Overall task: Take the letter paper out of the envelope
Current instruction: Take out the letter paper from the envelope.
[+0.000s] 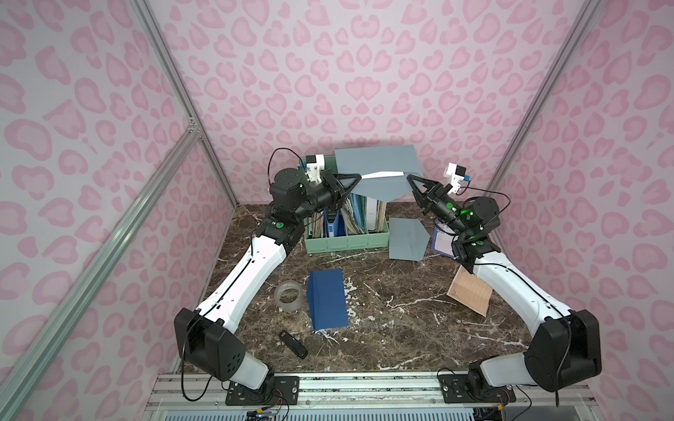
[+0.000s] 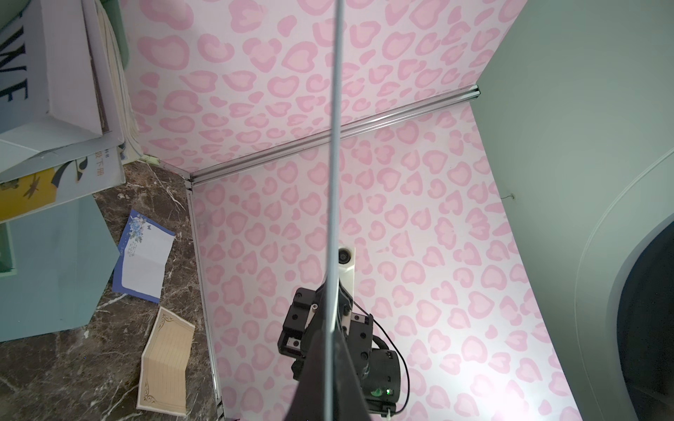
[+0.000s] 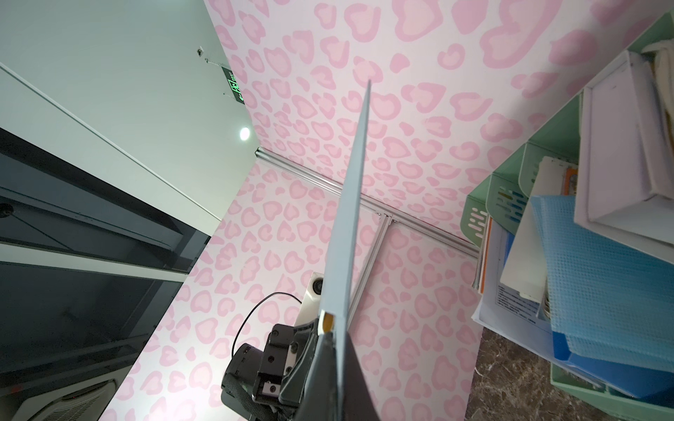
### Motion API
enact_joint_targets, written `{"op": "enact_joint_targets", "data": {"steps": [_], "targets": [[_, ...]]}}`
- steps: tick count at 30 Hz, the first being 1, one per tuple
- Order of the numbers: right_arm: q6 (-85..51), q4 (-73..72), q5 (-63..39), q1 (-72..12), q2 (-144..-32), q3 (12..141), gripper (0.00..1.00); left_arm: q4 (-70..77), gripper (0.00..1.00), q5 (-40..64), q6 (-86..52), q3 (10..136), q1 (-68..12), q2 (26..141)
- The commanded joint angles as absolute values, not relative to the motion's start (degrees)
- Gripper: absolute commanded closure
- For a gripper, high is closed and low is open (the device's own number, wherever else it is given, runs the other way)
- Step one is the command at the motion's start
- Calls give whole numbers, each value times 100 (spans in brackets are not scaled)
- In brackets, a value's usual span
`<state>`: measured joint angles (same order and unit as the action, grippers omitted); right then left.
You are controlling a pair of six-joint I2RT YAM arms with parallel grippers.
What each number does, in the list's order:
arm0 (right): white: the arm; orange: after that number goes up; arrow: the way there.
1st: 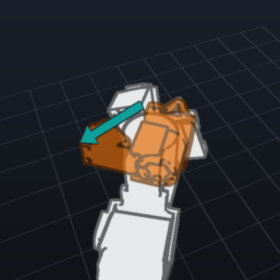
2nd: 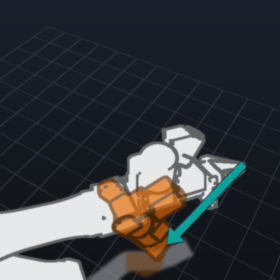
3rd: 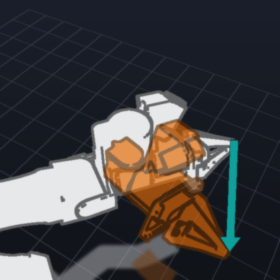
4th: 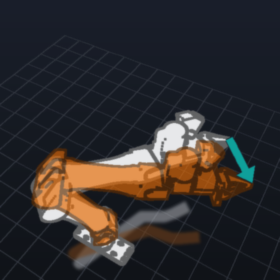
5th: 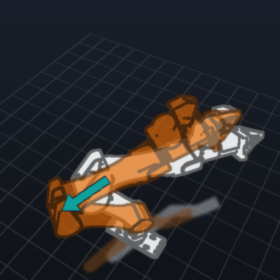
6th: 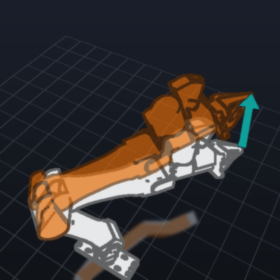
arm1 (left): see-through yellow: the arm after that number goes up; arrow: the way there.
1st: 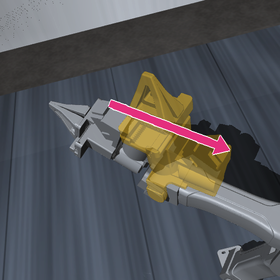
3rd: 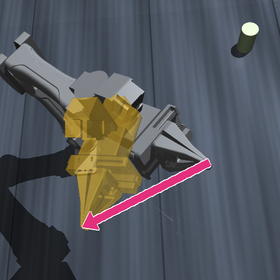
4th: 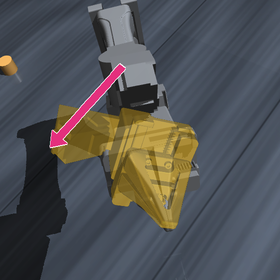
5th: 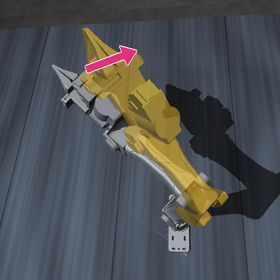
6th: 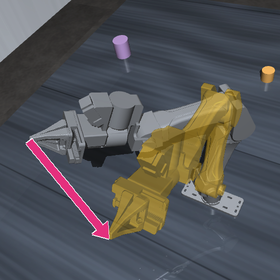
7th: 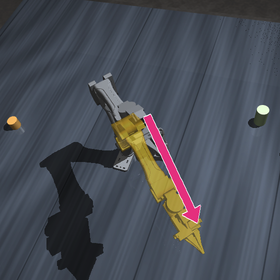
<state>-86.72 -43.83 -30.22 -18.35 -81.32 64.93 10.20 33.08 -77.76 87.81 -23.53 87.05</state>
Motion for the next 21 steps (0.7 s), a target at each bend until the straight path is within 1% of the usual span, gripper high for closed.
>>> {"op": "enact_joint_targets", "data": {"steps": [1, 4, 5, 6, 7, 8, 9, 10, 11, 13, 15, 18, 21], "targets": [[-8641, -4570, -2973, -1847, -8143, 6544, 100, 1134, 100, 3397, -7687, 8759, -2347, 8700], [-8633, -4566, -2964, -1837, -8141, 6535, 100, 1078, 99, 3469, -7681, 8719, -2347, 8717], [-8598, -4524, -2955, -1831, -8131, 6530, 100, 967, 91, 3496, -7643, 8715, -2347, 8715], [-8536, -4411, -2953, -1817, -8102, 6536, 100, 759, 78, 3498, -7558, 8710, -2343, 8701], [-8448, -4287, -2944, -1796, -8066, 6538, 100, 527, 57, 3491, -7456, 8698, -2338, 8688], [-8314, -4060, -2942, -1766, -8015, 6552, 100, 233, 39, 3445, -7298, 8672, -2325, 8645], [-8128, -3779, -2947, -1723, -7963, 6587, 100, -188, 27, 3391, -7068, 8645, -2292, 8591], [-7925, -3465, -2959, -1677, -7910, 6644, 100, -564, 23, 3341, -6858, 8632, -2250, 8550], [-7625, -2982, -2978, -1614, -7849, 6743, 100, -969, 22, 3274, -6579, 8623, -2182, 8477], [-6961, -2031, -2963, -1539, -7733, 6972, 100, -1761, 23, 3017, -6121, 8659, -2067, 8324], [-6082, -739, -2823, -1521, -7691, 7360, 100, -2366, 30, 2653, -5454, 8789, -2039, 8144], [-5384, 497, -2526, -1516, -7626, 7657, 100, -3034, 46, 2372, -4716, 9113, -2095, 8073], [-5238, 1197, -2243, -1525, -7554, 7749, 100, -3500, 51, 2246, -4115, 9499, -2317, 8194]]}}
